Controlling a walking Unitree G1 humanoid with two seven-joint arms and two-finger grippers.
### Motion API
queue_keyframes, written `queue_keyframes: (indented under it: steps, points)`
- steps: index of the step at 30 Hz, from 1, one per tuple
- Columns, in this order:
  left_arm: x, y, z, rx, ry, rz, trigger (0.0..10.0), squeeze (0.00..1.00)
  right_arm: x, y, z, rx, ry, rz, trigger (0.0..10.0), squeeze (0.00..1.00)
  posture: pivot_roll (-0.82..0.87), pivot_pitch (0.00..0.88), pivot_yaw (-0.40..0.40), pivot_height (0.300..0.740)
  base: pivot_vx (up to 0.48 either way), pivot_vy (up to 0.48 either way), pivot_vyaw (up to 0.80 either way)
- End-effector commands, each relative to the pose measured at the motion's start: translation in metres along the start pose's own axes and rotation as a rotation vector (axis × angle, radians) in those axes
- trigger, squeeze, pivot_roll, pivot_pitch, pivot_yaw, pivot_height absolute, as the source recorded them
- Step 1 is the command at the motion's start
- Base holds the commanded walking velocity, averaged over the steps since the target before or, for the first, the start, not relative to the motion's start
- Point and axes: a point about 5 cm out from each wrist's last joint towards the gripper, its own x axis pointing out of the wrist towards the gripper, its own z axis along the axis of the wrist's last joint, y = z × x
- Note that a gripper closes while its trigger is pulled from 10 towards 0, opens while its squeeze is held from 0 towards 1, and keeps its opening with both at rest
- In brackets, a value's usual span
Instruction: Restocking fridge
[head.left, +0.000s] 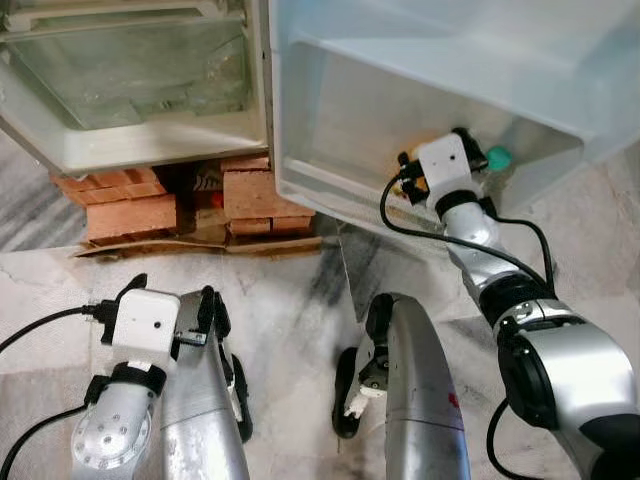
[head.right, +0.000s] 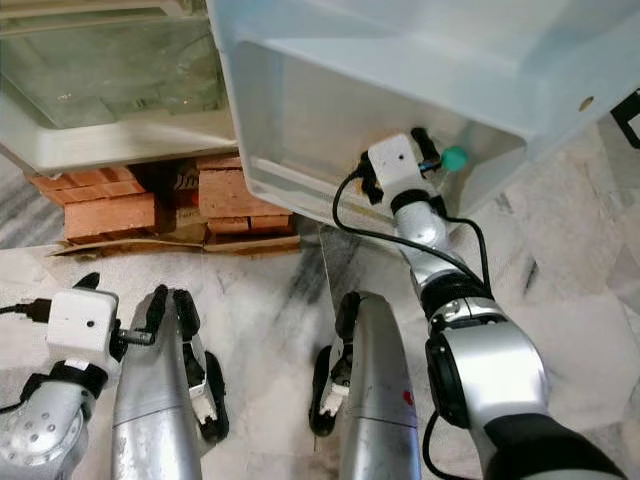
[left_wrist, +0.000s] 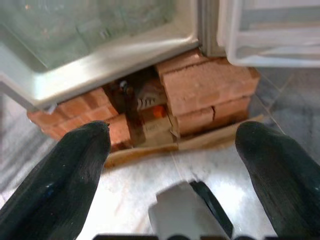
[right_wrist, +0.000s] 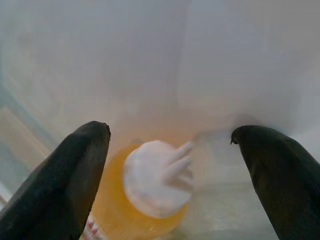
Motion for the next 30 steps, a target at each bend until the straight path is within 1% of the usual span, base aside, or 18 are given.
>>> queue_keyframes:
  steps: [1, 2, 6, 7, 9, 10, 14, 15, 18, 20, 22, 23, 24, 26, 27, 28, 29, 30]
  points:
    - [-0.002, 0.001, -0.008, -0.001, 0.029, 0.0, 10.0, 0.0, 0.005, -0.007, 0.012, 0.026, -0.047, -0.012, 10.0, 1.0, 0.23, 0.255, -0.087, 0.518, 0.0, 0.0, 0.0]
    - [0.0, 0.0, -0.008, 0.003, 0.022, -0.001, 10.0, 0.0, 0.005, -0.007, 0.012, 0.073, -0.048, 0.001, 10.0, 1.0, 0.22, 0.242, -0.088, 0.518, 0.0, 0.0, 0.0]
    - [0.005, 0.0, -0.009, 0.004, 0.012, -0.002, 10.0, 0.0, 0.004, -0.005, 0.009, 0.1, -0.038, 0.022, 10.0, 1.0, 0.21, 0.22, -0.085, 0.518, 0.0, 0.0, 0.0]
    - [0.009, -0.001, -0.009, 0.003, 0.004, -0.005, 10.0, 0.0, 0.001, -0.004, 0.005, 0.108, -0.034, 0.036, 10.0, 0.57, 0.2, 0.202, -0.082, 0.518, 0.0, 0.0, 0.0]
    - [0.01, -0.002, -0.009, 0.002, 0.001, -0.007, 10.0, 0.0, 0.001, -0.004, 0.004, 0.112, -0.032, 0.04, 10.0, 0.57, 0.2, 0.202, -0.082, 0.518, 0.0, 0.0, 0.0]
    - [0.014, -0.003, -0.01, 0.006, -0.008, -0.013, 10.0, 0.0, -0.002, -0.004, 0.002, 0.143, -0.054, 0.056, 10.0, 0.0, 0.2, 0.175, -0.078, 0.518, 0.0, 0.0, 0.0]
    - [0.02, -0.005, -0.012, 0.009, -0.016, -0.023, 10.0, 0.0, -0.008, -0.007, -0.002, 0.165, -0.087, 0.088, 10.0, 0.0, 0.18, 0.136, -0.068, 0.518, 0.0, 0.0, 0.0]
    - [0.023, -0.005, -0.015, 0.009, -0.017, -0.027, 10.0, 0.0, -0.012, -0.009, -0.006, 0.175, -0.1, 0.103, 10.0, 0.0, 0.16, 0.107, -0.063, 0.518, 0.0, 0.0, 0.0]
    - [0.026, -0.006, -0.018, 0.011, -0.018, -0.032, 10.0, 0.0, -0.017, -0.011, -0.011, 0.204, -0.097, 0.106, 10.0, 0.0, 0.16, 0.087, -0.063, 0.518, 0.0, 0.0, 0.0]
    - [0.028, -0.006, -0.019, 0.012, -0.022, -0.035, 10.0, 0.0, -0.021, -0.011, -0.016, 0.224, -0.098, 0.109, 10.0, 0.0, 0.15, 0.075, -0.062, 0.518, 0.0, 0.0, 0.0]
    - [0.032, -0.009, -0.021, 0.01, -0.025, -0.039, 10.0, 0.0, -0.029, -0.007, -0.024, 0.256, -0.094, 0.11, 10.0, 0.0, 0.13, 0.03, -0.062, 0.518, 0.0, 0.0, 0.0]
    - [0.032, -0.009, -0.021, 0.01, -0.025, -0.039, 10.0, 0.0, -0.029, -0.007, -0.024, 0.256, -0.094, 0.11, 10.0, 0.0, 0.13, 0.03, -0.062, 0.518, 0.0, 0.0, 0.0]
    - [0.033, -0.01, -0.022, 0.009, -0.026, -0.041, 10.0, 0.0, -0.034, -0.003, -0.03, 0.279, -0.076, 0.111, 10.0, 0.0, 0.13, 0.03, -0.062, 0.518, 0.0, 0.0, 0.0]
    - [0.035, -0.013, -0.027, 0.005, -0.022, -0.051, 10.0, 0.0, -0.049, 0.015, -0.05, 0.364, 0.022, 0.152, 10.0, 0.0, 0.13, 0.0, -0.063, 0.518, 0.0, 0.0, 0.0]
    - [0.035, -0.014, -0.031, 0.007, -0.016, -0.054, 10.0, 0.0, -0.057, 0.021, -0.056, 0.399, 0.026, 0.157, 10.0, 0.0, 0.13, 0.0, -0.062, 0.518, 0.0, 0.0, 0.0]
    - [0.035, -0.015, -0.038, 0.008, -0.006, -0.054, 10.0, 0.0, -0.07, 0.028, -0.062, 0.434, 0.019, 0.148, 10.0, 0.0, 0.12, 0.0, -0.059, 0.518, 0.0, 0.0, 0.0]
    - [0.035, -0.015, -0.04, -0.001, -0.001, -0.047, 10.0, 0.0, -0.077, 0.032, -0.068, 0.468, 0.049, 0.122, 10.0, 0.0, 0.12, 0.0, -0.058, 0.518, 0.0, 0.0, 0.0]
    - [0.035, -0.016, -0.043, -0.015, 0.005, -0.039, 10.0, 0.0, -0.087, 0.038, -0.076, 0.518, 0.098, 0.083, 10.0, 0.0, 0.12, 0.0, -0.053, 0.518, 0.0, 0.0, 0.0]
